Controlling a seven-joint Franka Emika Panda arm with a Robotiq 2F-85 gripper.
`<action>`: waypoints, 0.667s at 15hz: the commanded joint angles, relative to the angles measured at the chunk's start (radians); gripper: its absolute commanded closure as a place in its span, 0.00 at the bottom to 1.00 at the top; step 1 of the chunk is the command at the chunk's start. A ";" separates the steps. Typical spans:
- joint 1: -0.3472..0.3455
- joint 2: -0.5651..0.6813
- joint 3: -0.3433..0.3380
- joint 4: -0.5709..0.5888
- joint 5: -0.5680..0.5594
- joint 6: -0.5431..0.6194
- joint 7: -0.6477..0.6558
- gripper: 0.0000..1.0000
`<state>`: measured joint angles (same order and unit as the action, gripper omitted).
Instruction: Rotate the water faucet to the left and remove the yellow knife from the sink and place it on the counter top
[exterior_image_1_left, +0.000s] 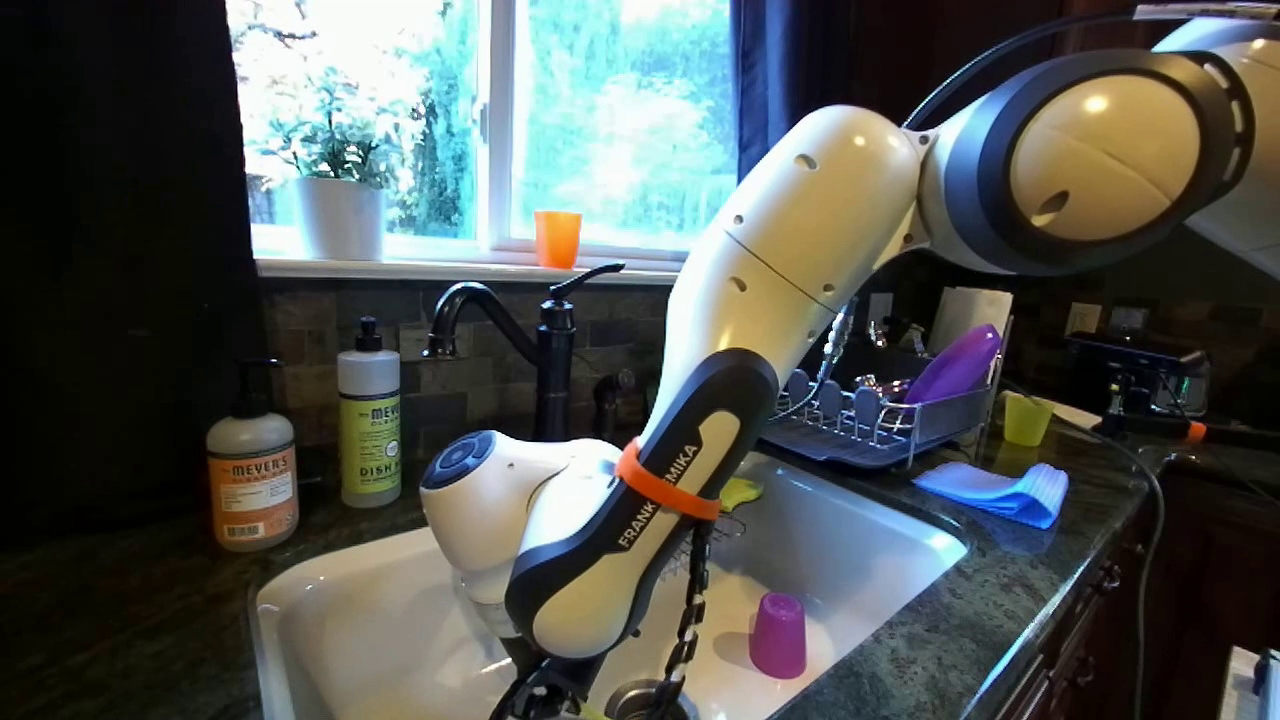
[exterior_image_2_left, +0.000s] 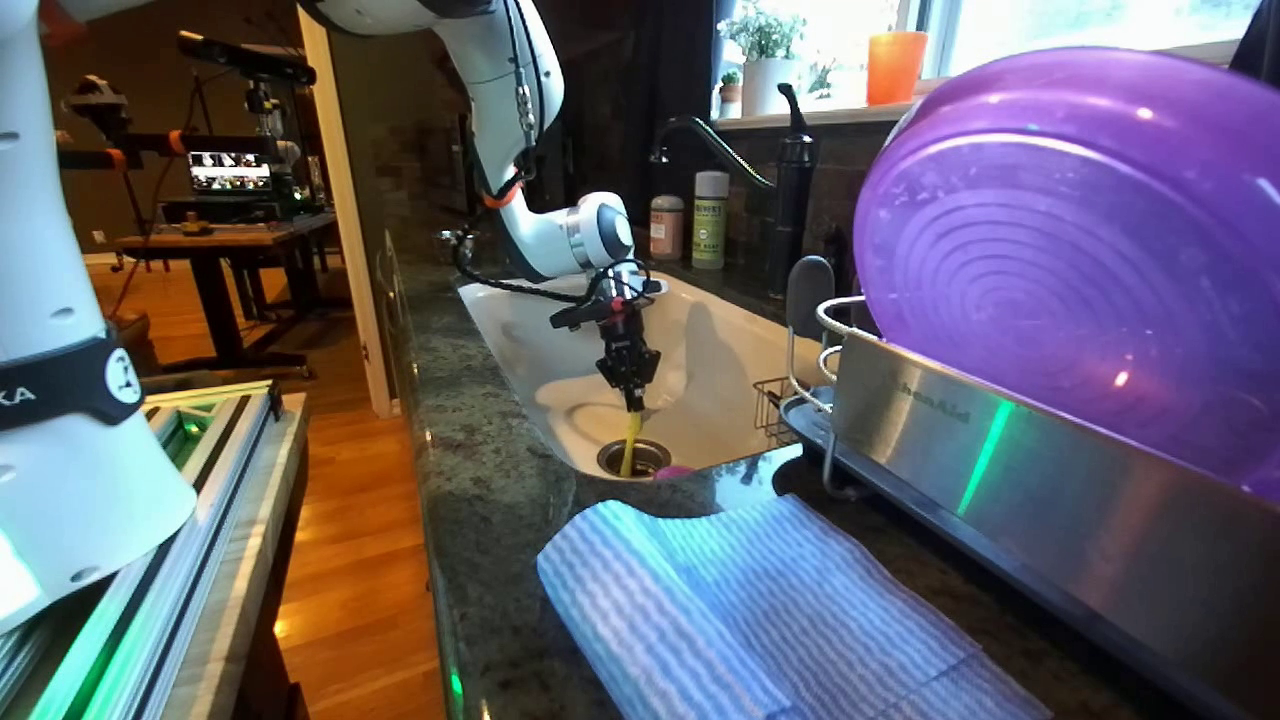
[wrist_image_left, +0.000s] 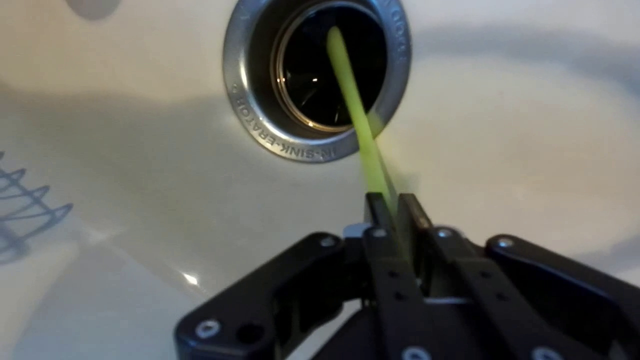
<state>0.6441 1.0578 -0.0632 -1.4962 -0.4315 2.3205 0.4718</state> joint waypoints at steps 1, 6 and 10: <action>0.030 -0.066 -0.024 -0.042 0.003 -0.007 0.030 1.00; 0.054 -0.232 -0.042 -0.183 -0.031 0.035 0.054 0.99; 0.051 -0.383 -0.040 -0.370 -0.036 0.168 0.124 0.99</action>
<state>0.6858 0.8087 -0.0930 -1.6742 -0.4464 2.3739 0.5187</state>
